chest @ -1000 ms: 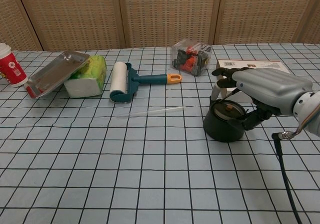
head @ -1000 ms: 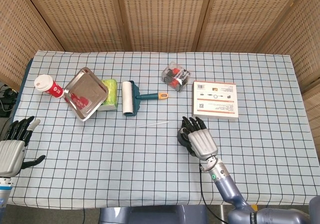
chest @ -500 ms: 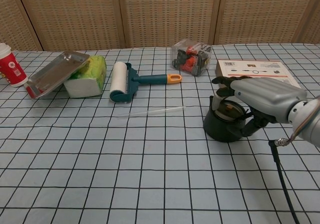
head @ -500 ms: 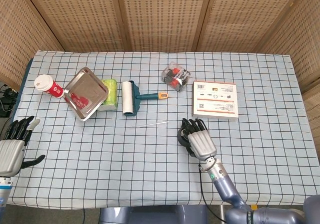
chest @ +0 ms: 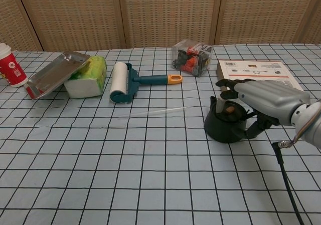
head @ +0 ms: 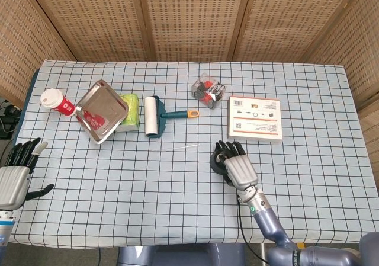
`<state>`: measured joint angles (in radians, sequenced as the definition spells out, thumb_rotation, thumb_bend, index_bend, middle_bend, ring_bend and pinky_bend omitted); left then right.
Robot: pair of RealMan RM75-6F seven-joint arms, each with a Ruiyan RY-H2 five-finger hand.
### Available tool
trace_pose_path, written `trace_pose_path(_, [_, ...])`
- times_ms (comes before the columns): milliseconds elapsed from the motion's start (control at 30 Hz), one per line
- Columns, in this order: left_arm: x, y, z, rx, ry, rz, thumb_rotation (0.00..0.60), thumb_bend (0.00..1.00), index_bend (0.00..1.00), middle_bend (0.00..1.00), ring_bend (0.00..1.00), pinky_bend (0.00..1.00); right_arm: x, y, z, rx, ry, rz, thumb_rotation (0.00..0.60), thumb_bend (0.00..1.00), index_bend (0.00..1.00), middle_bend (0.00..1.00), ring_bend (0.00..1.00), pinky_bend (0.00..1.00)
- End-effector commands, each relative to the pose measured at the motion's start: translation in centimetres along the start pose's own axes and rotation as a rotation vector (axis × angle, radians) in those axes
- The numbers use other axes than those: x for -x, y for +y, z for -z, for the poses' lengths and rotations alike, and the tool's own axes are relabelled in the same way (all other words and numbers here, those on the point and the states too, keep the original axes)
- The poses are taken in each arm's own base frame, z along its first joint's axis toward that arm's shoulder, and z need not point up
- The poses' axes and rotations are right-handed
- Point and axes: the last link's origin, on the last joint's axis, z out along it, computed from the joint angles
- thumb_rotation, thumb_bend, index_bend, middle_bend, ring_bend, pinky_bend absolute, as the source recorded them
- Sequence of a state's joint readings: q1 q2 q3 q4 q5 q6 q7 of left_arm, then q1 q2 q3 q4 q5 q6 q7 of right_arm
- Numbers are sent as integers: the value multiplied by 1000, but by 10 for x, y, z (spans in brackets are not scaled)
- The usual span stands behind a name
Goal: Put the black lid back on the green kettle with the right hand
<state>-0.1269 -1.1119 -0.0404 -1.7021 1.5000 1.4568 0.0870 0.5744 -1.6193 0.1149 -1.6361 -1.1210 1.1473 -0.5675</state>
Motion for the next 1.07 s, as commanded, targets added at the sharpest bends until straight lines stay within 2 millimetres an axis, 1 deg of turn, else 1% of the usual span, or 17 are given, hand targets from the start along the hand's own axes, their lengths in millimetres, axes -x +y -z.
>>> trace_pose_path(33, [0,0,0,0,-1,-1,600,68,0,0,0,0,-2,-3,3,-15,8,-6,600,544,380,0,0,0])
trace_pose_path(133, [0,0,0,-1,-2,-1,600,68,0,0,0,0,-5,-6,5,-29,20,-5,600,540,373,0,0,0])
trace_pose_path(200, [0,-1,0,-2,-1,0,600,68,0,0,0,0,-8,-7,9,-41,33,3,600,517,357,0,0,0])
trace_pose_path(333, [0,-2,0,-9,-2,0,600,69,0,0,0,0,-16,-4,20,-49,56,10,600,399,304,0,0,0])
trace_pose_path(433, [0,-3,-1,-13,0,2,600,68,0,0,0,0,-22,6,32,-45,80,30,600,280,225,0,0,0])
trace_pose_path(533, [-1,-4,0,-13,8,5,600,68,0,0,0,0,-30,24,48,-17,109,44,600,232,147,0,0,0])
trace_pose_path(633, [-1,-3,0,-10,16,8,600,68,0,0,0,0,-37,43,65,7,138,47,600,216,67,0,0,0])
trace_pose_path(733, [-1,-2,1,-4,24,8,600,68,0,0,0,0,-41,65,84,38,159,59,600,207,9,0,0,0])
trace_pose_path(867, [-1,-1,4,1,42,9,600,68,0,0,0,0,-41,95,108,90,158,59,600,201,0,0,0,0])
trace_pose_path(933, [-1,-1,5,4,47,5,600,68,0,0,0,0,-40,105,118,110,161,61,600,202,0,0,0,0])
trace_pose_path(1067, [-1,0,7,9,55,-2,600,68,0,0,0,0,-39,117,132,133,176,68,600,202,0,0,0,0])
